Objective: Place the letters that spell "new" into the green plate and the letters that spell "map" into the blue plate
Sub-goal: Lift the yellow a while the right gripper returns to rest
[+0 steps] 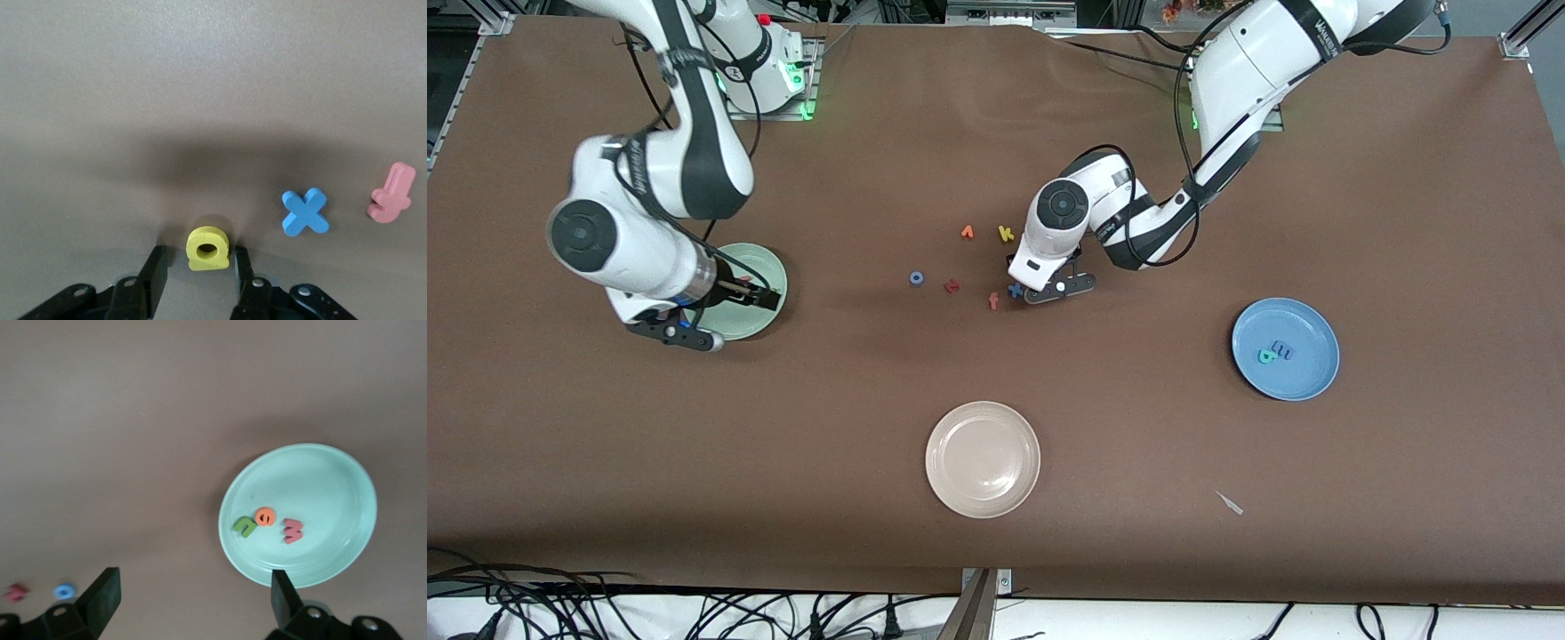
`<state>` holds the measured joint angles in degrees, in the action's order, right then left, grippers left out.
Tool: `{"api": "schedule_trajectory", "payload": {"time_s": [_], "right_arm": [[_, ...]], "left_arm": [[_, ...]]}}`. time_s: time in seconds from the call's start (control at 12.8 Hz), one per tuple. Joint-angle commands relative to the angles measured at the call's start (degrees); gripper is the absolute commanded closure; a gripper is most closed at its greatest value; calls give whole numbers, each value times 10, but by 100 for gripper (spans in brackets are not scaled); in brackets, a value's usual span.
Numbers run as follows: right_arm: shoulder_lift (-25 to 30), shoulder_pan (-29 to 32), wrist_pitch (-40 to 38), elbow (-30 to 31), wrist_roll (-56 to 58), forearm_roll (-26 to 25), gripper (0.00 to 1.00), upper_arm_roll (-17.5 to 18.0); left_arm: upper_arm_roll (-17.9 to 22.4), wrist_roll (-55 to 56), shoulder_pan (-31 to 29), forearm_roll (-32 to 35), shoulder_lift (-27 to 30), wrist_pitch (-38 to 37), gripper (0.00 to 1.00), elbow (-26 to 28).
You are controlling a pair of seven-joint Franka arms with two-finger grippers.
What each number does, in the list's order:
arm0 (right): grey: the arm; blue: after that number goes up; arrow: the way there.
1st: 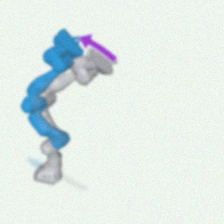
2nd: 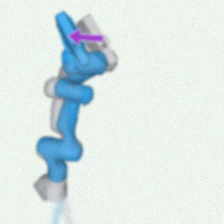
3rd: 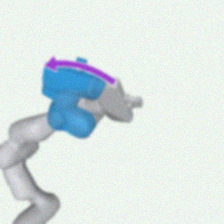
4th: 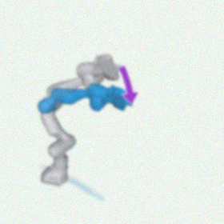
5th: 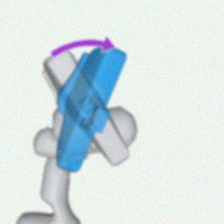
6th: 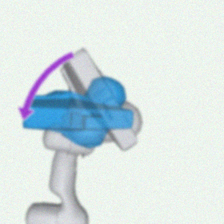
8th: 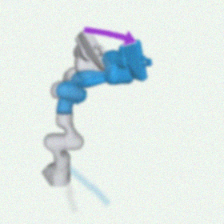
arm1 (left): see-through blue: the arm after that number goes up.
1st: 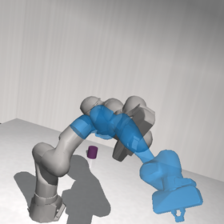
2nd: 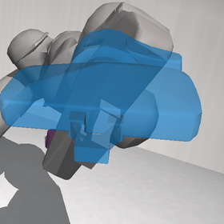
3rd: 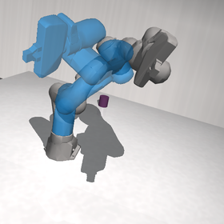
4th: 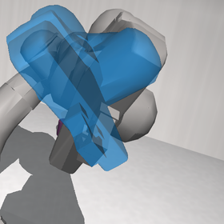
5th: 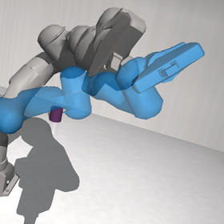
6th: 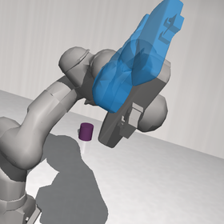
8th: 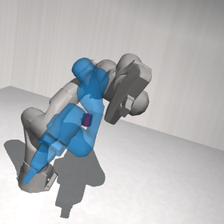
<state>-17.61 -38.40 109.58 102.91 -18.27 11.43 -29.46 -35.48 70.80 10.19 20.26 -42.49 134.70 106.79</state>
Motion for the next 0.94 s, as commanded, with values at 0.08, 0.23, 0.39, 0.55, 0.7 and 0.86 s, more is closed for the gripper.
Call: {"api": "schedule_trajectory", "payload": {"time_s": [0.08, 0.23, 0.39, 0.55, 0.7, 0.86], "right_arm": [[5, 11, -124, -142, 85, 9, 0, -46], [17, 25, -147, -181, 153, 2, 0, -53], [48, 104, -186, -194, 180, -4, 0, 2], [78, 210, -197, -196, 188, -25, 0, 96], [99, 263, -197, -195, 189, -99, 0, 170], [133, 339, -240, -161, 192, -115, 0, 235]], "left_arm": [[15, 7, 19, 19, -9, -2, 65, -12], [21, 7, 21, 20, -9, -2, 69, -12], [22, 1, 21, 28, -9, -2, 71, -12], [22, -4, 18, 29, -7, -8, 76, -14], [20, -44, 11, 26, -2, -41, 77, -27], [20, -119, 5, 20, 1, -132, 80, -61]]}}
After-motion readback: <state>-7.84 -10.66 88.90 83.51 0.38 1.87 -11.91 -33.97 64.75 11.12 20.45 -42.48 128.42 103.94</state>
